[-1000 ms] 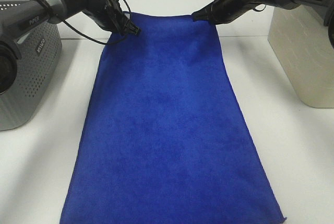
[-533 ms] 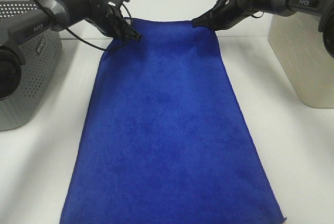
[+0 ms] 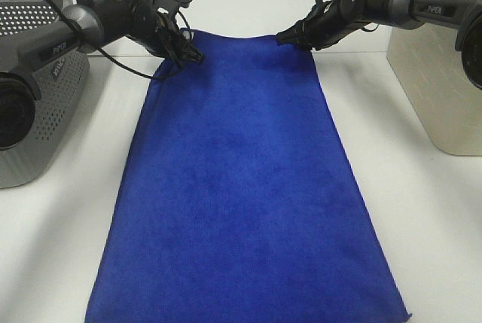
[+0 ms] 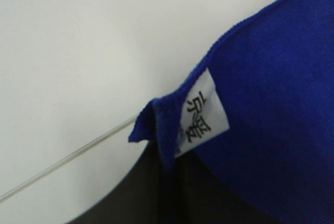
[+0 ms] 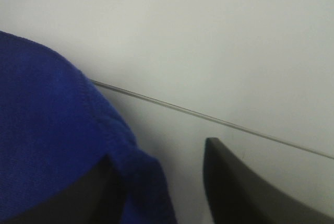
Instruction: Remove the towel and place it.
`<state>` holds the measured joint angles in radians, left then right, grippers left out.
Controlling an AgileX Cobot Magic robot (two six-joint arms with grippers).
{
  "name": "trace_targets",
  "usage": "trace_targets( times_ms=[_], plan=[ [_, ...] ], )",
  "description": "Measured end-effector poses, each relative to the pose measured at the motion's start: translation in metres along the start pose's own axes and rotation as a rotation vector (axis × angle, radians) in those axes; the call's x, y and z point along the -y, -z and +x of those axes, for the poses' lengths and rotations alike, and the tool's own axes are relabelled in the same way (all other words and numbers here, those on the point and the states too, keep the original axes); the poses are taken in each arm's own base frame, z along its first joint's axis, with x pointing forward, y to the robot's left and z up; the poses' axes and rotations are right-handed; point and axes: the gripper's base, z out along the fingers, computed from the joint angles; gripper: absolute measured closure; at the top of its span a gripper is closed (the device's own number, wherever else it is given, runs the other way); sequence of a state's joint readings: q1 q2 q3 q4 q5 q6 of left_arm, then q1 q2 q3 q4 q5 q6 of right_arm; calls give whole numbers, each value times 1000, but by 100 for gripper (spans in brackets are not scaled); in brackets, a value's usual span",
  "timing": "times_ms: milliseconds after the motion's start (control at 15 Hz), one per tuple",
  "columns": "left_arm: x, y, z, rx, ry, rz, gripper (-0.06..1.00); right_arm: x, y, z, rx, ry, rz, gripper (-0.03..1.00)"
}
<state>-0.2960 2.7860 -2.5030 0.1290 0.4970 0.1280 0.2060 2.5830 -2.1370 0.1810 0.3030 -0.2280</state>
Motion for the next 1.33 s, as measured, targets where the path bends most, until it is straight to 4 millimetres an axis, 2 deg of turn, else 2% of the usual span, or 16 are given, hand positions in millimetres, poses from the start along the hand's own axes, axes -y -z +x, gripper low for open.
trace_targets(
  times_ms=[67, 133, 267, 333, 400, 533, 733, 867, 933, 1133, 1200, 1267, 1333],
  plan=[
    [1, -2, 2, -5, 0, 1, 79, 0, 0, 0, -3, 0, -1, 39],
    [1, -3, 3, -1, 7, 1, 62, 0, 0, 2, -18, 0, -4, 29],
    [1, -4, 3, 11, 44, 0, 28, -1, 0, 5, -57, 7, -11, 23],
    [1, -4, 3, 11, 62, 0, 18, -1, 0, 8, -84, 13, -15, 22],
    [1, -4, 3, 5, 71, 0, 12, -1, 1, 10, -110, 27, -15, 22],
    [1, -3, 7, -47, 74, 4, 9, -1, 5, 11, -156, 47, -18, 21],
    [-2, 16, 2, -179, 81, 13, 9, -2, 32, -14, -181, 61, -27, 21],
    [-7, 42, -16, -224, 114, 34, 9, -4, 55, -26, -243, 54, -51, 21],
    [-8, 62, -26, -284, 146, 68, 9, -7, 76, -34, -324, 20, -78, 21],
    [-9, 105, -41, -428, 185, 139, 9, -10, 110, -45, -438, -71, -87, 21],
    [-11, 118, -49, -425, 190, 146, 9, -11, 135, -55, -474, -85, -87, 21],
    [-13, 125, -55, -410, 191, 146, 9, -11, 143, -59, -486, -81, -86, 21],
    [-18, 145, -69, -367, 195, 144, 9, -12, 169, -71, -495, -75, -89, 21]
  ],
)
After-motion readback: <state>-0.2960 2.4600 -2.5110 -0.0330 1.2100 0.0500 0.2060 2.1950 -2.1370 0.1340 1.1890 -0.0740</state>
